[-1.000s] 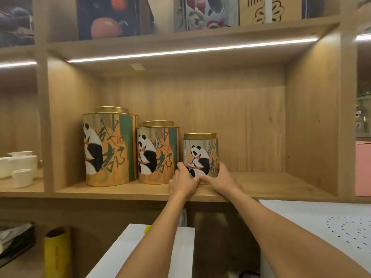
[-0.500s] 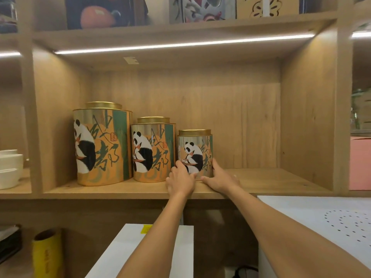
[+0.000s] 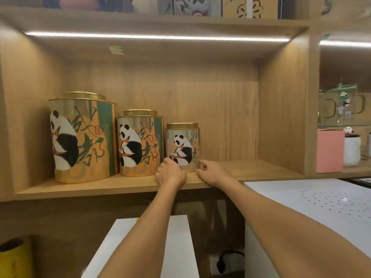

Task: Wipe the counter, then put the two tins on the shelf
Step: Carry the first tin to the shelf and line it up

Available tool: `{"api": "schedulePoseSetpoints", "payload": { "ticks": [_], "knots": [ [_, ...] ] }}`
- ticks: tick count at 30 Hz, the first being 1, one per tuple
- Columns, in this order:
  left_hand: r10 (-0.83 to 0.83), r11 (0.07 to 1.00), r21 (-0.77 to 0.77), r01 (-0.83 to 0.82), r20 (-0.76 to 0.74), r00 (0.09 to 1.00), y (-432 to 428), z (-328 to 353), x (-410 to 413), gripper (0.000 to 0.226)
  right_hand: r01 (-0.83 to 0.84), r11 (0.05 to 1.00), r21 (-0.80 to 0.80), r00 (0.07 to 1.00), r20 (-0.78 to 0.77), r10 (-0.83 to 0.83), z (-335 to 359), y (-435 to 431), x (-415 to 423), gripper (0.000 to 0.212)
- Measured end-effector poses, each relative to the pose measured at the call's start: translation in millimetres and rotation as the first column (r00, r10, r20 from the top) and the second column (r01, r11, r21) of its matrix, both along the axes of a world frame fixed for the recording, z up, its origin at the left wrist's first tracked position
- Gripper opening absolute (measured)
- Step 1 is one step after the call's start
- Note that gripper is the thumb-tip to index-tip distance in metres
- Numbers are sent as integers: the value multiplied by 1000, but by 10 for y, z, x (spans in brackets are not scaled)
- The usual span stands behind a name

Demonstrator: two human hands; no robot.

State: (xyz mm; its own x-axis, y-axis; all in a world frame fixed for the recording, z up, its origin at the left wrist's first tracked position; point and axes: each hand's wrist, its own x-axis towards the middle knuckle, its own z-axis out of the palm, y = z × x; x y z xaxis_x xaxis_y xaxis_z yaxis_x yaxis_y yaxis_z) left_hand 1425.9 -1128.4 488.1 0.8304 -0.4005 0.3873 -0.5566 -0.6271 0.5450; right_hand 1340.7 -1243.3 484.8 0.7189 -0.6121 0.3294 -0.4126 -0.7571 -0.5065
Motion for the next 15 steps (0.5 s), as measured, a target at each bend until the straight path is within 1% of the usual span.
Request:
{"api": "schedulePoseSetpoints", "payload": {
  "ticks": [1, 3, 4, 6, 9, 11, 13, 15],
  "knots": [
    [-43, 995, 84, 44, -4, 999, 80, 13, -28, 57, -1, 1000, -15, 999, -41, 0, -12, 66, -69, 43],
    [-145, 964, 219, 149, -31, 989, 279, 82, -99, 52, 12, 1000, -22, 997, -73, -14, -9, 250, -239, 41],
    [-193, 949, 239, 206, -77, 978, 395, 138, -139, 51, 17, 1000, -7, 997, -76, -17, 8, 337, -332, 41],
    [-245, 935, 227, 274, -150, 958, 619, 265, -191, 49, 4, 1000, 16, 998, -71, -3, 104, 490, -549, 35],
    [-306, 894, 273, 354, -205, 930, 895, 503, -382, 39, -100, 993, 58, 991, -78, 105, 430, 735, -1027, 29],
    [-350, 855, 297, 424, -273, 896, 1015, 664, -650, 42, -170, 981, 93, 982, -70, 177, 674, 956, -1443, 28],
    [-407, 808, 334, 485, -277, 870, 1043, 810, -1031, 46, -168, 985, 21, 984, -53, 169, 881, 1178, -1955, 29],
    [-493, 783, 327, 529, -194, 848, 1046, 942, -1393, 44, -137, 987, -87, 990, -36, 135, 1049, 1376, -2428, 28]
  ]
}}
